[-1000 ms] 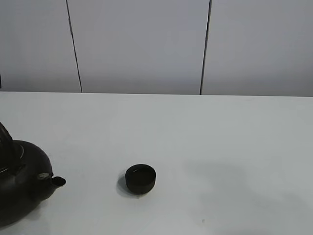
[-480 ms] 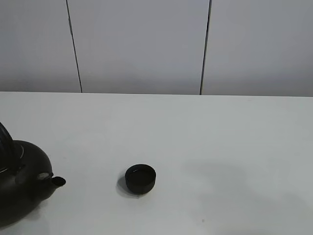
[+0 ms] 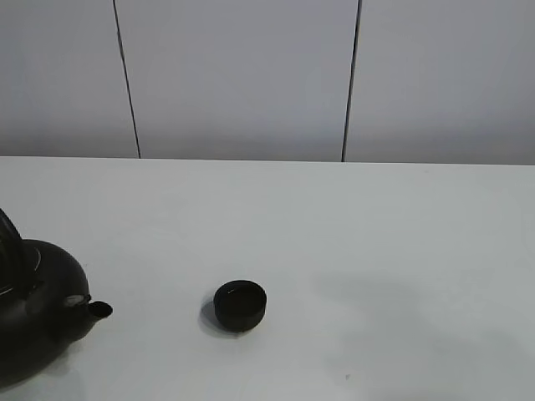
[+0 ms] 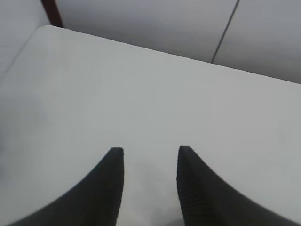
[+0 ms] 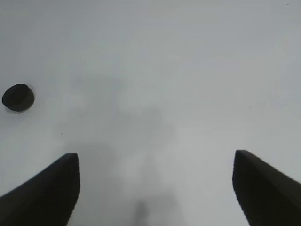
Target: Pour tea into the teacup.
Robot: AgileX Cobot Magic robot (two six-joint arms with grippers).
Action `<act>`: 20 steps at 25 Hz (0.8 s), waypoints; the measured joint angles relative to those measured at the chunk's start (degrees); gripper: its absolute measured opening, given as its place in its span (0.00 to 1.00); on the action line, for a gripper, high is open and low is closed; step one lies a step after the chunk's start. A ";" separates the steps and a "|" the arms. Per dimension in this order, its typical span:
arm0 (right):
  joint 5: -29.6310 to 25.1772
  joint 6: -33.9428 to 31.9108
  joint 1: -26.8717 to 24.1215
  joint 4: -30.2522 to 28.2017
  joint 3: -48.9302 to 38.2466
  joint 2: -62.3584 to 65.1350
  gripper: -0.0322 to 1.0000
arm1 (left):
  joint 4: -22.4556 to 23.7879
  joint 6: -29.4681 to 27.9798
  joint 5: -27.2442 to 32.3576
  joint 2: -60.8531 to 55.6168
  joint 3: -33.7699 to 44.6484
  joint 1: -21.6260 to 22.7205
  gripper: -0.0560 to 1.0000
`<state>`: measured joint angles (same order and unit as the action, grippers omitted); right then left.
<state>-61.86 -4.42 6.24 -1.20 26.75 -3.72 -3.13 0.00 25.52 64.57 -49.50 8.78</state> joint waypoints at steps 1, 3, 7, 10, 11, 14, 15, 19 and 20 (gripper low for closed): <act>0.00 0.00 0.00 0.00 0.00 0.00 0.62 | -0.77 2.48 0.79 -0.79 0.00 2.00 0.31; 0.09 0.00 0.00 0.00 0.00 0.00 0.62 | -1.30 6.42 1.95 -1.94 0.00 6.92 0.31; 0.07 0.00 0.00 0.19 0.00 0.00 0.62 | -2.73 9.00 1.78 -2.76 0.00 12.24 0.31; 0.07 0.00 0.00 0.37 0.00 0.00 0.62 | -2.73 9.19 1.79 -2.76 0.00 12.96 0.31; 0.07 0.00 0.00 0.42 0.00 0.00 0.62 | -2.54 8.62 2.35 -2.76 0.00 13.36 0.31; 0.07 0.00 0.00 0.58 0.00 0.00 0.62 | -0.97 4.89 6.72 -3.64 0.00 14.59 0.31; 0.07 0.00 0.00 0.63 0.00 0.00 0.62 | -0.74 3.95 8.13 -4.67 0.00 14.68 0.31; 0.07 0.00 0.00 0.63 0.00 0.00 0.62 | -1.75 2.76 12.45 -12.66 -0.31 14.68 0.31; 0.07 0.00 0.00 0.63 0.00 0.00 0.62 | -2.20 2.76 13.78 -14.99 -0.86 14.68 0.31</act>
<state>-61.79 -4.42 6.24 -0.57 26.75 -3.72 -5.33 2.76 39.30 49.57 -50.36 23.46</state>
